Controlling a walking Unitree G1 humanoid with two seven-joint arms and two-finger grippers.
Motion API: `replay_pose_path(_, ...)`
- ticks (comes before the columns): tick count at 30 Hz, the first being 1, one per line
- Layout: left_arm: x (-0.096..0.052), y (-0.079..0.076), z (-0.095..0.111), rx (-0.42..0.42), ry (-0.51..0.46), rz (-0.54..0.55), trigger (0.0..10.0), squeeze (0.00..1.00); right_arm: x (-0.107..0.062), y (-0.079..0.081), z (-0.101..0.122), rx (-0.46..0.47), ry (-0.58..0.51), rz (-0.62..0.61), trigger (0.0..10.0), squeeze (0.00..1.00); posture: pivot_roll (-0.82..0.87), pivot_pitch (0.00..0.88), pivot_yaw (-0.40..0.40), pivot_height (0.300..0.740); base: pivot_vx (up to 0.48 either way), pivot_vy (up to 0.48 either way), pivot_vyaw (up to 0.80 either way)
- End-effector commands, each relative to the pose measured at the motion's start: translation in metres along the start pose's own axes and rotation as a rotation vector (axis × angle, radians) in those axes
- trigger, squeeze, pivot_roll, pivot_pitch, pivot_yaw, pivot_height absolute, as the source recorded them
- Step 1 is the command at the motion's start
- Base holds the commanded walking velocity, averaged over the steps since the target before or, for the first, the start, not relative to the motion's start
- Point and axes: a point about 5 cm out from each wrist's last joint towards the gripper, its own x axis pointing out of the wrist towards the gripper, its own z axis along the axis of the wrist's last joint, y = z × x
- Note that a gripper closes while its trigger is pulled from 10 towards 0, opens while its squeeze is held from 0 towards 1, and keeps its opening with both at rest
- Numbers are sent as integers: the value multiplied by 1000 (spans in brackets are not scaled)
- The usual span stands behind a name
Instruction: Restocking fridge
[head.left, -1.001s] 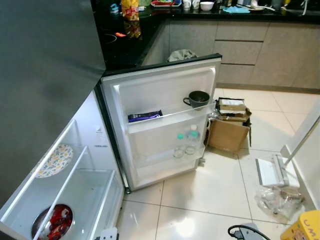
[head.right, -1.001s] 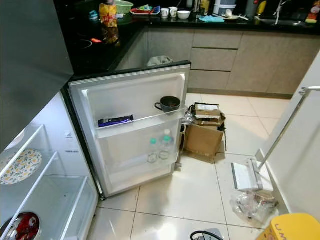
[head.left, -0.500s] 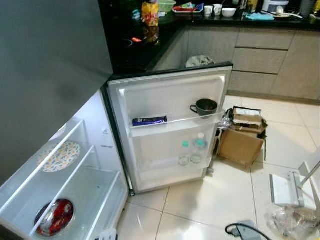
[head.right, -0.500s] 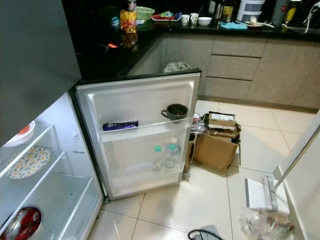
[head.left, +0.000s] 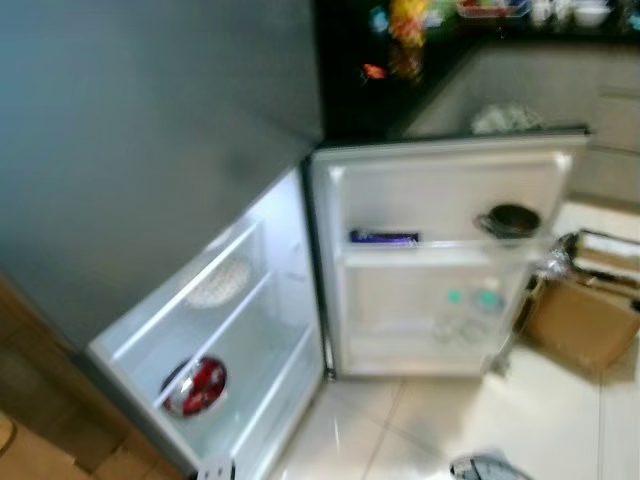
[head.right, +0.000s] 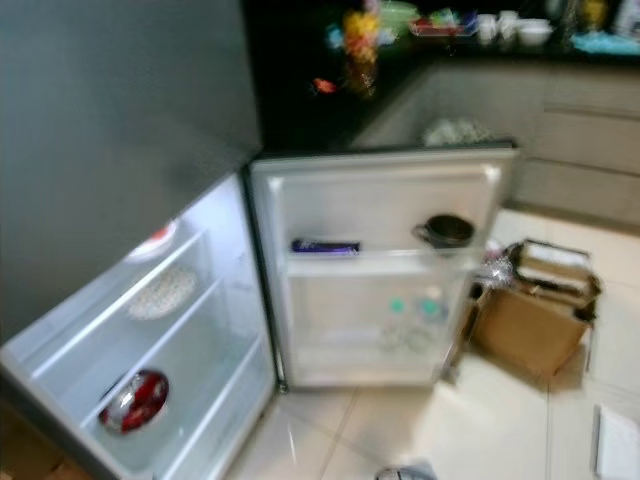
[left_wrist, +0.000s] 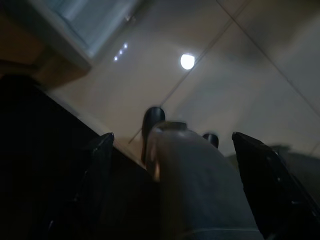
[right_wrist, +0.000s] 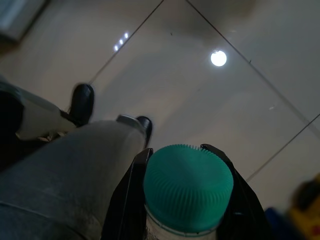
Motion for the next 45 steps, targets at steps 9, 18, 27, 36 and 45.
replay_pose_path(9,-2,0,-11,15,49,-37,10000,0,-1,-3,-4,-31,30,-63,10000,0,-119,0,28,740,0,-85,0)
replay_pose_path(18,-3,-1,-12,-7,50,-36,10000,0,-1,-4,-6,-33,36,-69,10000,0,-123,0,31,740,0,-417,0)
replay_pose_path(27,-2,-1,-8,-36,33,-27,10000,0,-1,-6,-5,-39,37,-80,10000,0,-124,0,31,740,0,0,0)
replay_pose_path(36,-1,-2,-6,-48,22,-34,10000,0,-1,-5,-7,-27,56,-82,10000,0,-125,0,33,740,0,0,-603)
replay_pose_path(45,-1,-3,-6,-45,16,-33,10000,0,-1,-5,-6,-29,46,-93,10000,0,-125,0,31,740,0,0,-344)
